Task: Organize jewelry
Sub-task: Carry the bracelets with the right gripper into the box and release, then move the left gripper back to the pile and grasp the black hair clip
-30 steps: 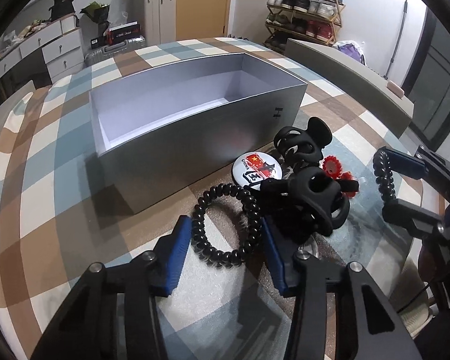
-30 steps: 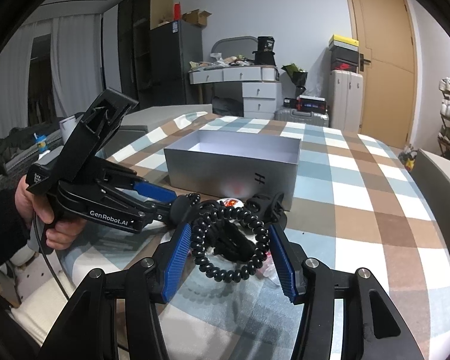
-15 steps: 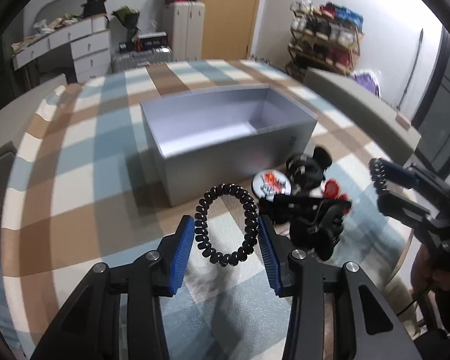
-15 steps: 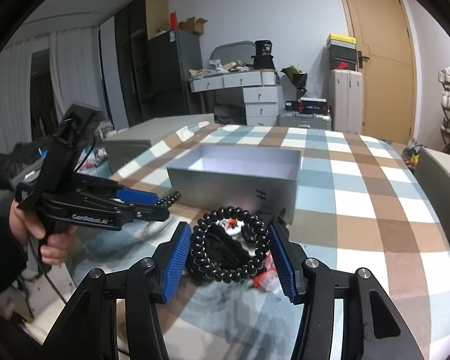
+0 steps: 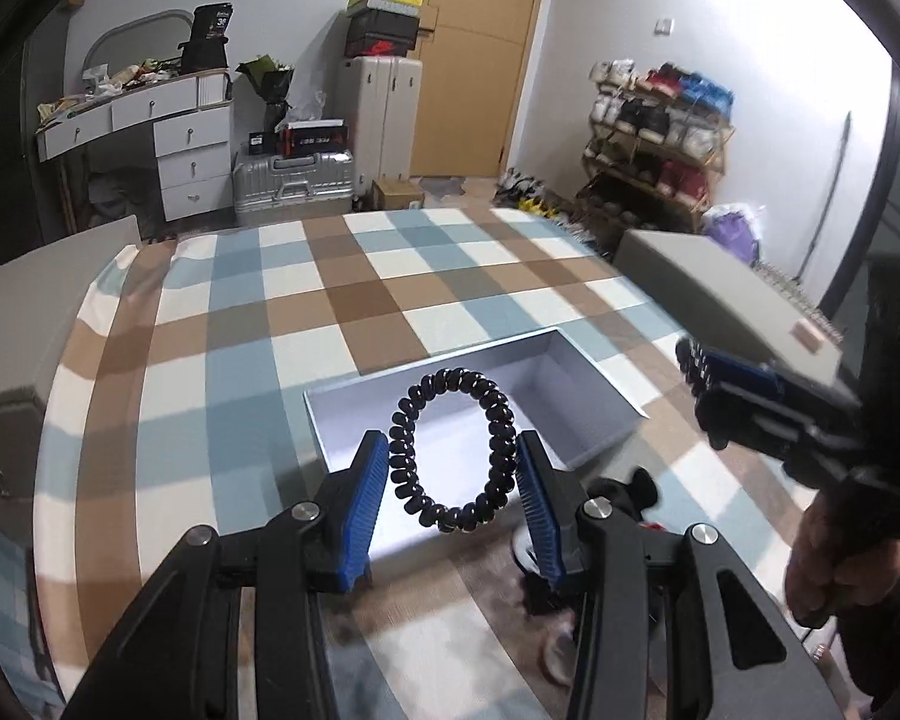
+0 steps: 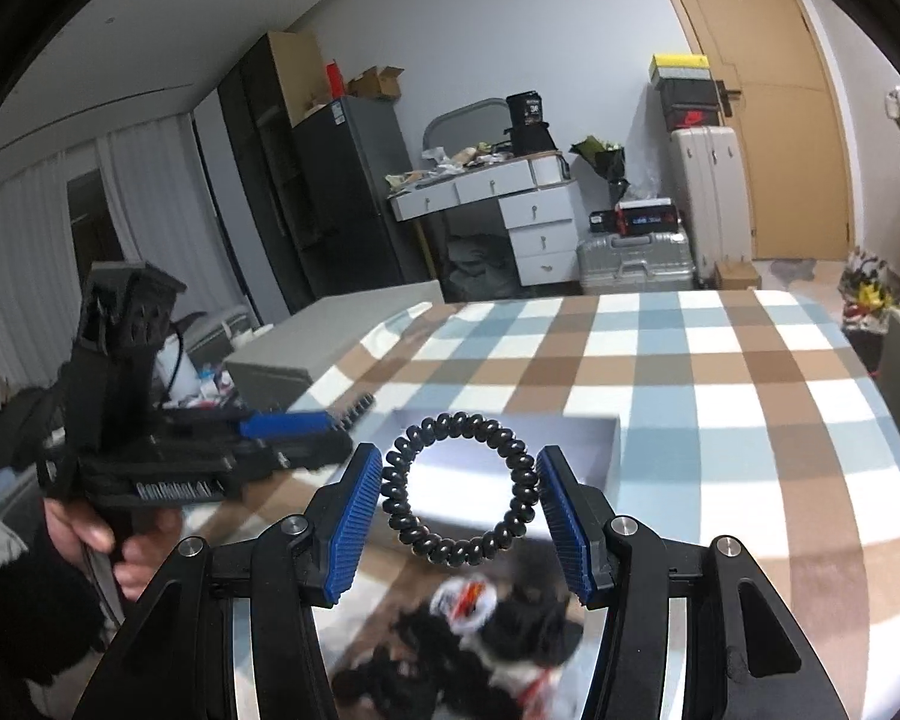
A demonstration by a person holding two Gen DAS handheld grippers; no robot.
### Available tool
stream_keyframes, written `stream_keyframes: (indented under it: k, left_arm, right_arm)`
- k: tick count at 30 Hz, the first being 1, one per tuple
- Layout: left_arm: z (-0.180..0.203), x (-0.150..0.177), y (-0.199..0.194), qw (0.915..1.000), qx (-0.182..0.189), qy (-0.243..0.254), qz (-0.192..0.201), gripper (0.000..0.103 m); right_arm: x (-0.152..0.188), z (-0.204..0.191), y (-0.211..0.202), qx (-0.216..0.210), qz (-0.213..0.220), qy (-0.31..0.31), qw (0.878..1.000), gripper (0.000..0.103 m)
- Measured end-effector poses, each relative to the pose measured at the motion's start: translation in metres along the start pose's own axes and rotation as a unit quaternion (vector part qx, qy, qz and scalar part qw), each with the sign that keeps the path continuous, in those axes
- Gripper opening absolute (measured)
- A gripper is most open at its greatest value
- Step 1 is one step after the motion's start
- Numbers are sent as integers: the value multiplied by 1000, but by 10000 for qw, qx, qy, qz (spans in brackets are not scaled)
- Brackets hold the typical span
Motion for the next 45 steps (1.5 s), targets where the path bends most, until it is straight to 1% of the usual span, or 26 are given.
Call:
stream_keyframes:
  k: [3,6,10,14,23,25,26,27,28,30,31,33,34,36,38,40,42,43,45]
  left_arm:
    - [1,-6,17,9999,70,41,-125,38]
    - [1,-10,33,9996,70,103,-265,38]
    - [2,-11,45,9987,117,151,-480,38]
    - [4,-8,49,9976,162,227,-630,38]
    - [2,-6,58,9960,211,182,-844,38]
    - [3,-7,59,9961,227,182,-837,40]
    - [2,-7,58,9962,232,181,-821,43]
    - [1,-8,59,9963,226,172,-816,46]
    - [0,-8,58,9965,210,146,-798,47]
    - [-2,-10,56,9968,246,107,-753,48]
    - [-3,-11,54,9969,247,97,-736,54]
    - [-4,-12,49,9977,148,87,-651,64]
    - [-4,-12,46,9982,108,85,-582,65]
    - [-5,-13,38,9988,62,81,-475,66]
    - [-6,-13,33,9993,-14,26,-375,66]
    - [-8,-12,25,9995,-149,-34,-276,66]
    - [-8,-11,19,9994,-304,-88,-135,68]
    - [-8,-10,13,9990,-433,-111,-46,74]
    - [-6,-10,6,9982,-568,-128,110,79]
  right_arm:
    - [-9,8,18,-126,-122,71,9998,53]
    - [-14,17,41,-167,-389,84,9991,53]
    - [-13,29,64,-178,-713,224,9970,53]
    - [-10,39,75,-279,-902,407,9947,53]
    - [-9,48,88,-220,-1087,606,9920,55]
    - [-11,48,88,-225,-1036,614,9925,63]
    - [-13,47,86,-203,-988,602,9931,70]
    - [-14,46,85,-200,-953,585,9935,74]
    - [-15,45,83,-197,-902,550,9942,74]
    - [-19,42,76,-164,-784,471,9957,79]
    - [-20,41,72,-138,-720,441,9963,80]
    - [-22,40,62,-86,-564,393,9976,84]
    - [-23,39,59,-58,-510,387,9979,86]
    - [-23,39,45,30,-303,381,9988,93]
    - [-23,38,33,81,-125,375,9992,94]
    - [-23,35,22,138,22,365,9992,96]
    - [-23,32,11,196,196,327,9991,101]
    - [-23,30,6,202,256,293,9990,102]
    - [-22,24,-1,256,330,196,9989,103]
Point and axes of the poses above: each gripper's, at about its wrist camera, not at the fingertips, and y roughly the way its jaws point, z to its right, x to its underside, the point moved 3 cm from there along y, roughly the way its jaws point, and after that the axes turned 7 degrees about -x, right-handed, at the moved point
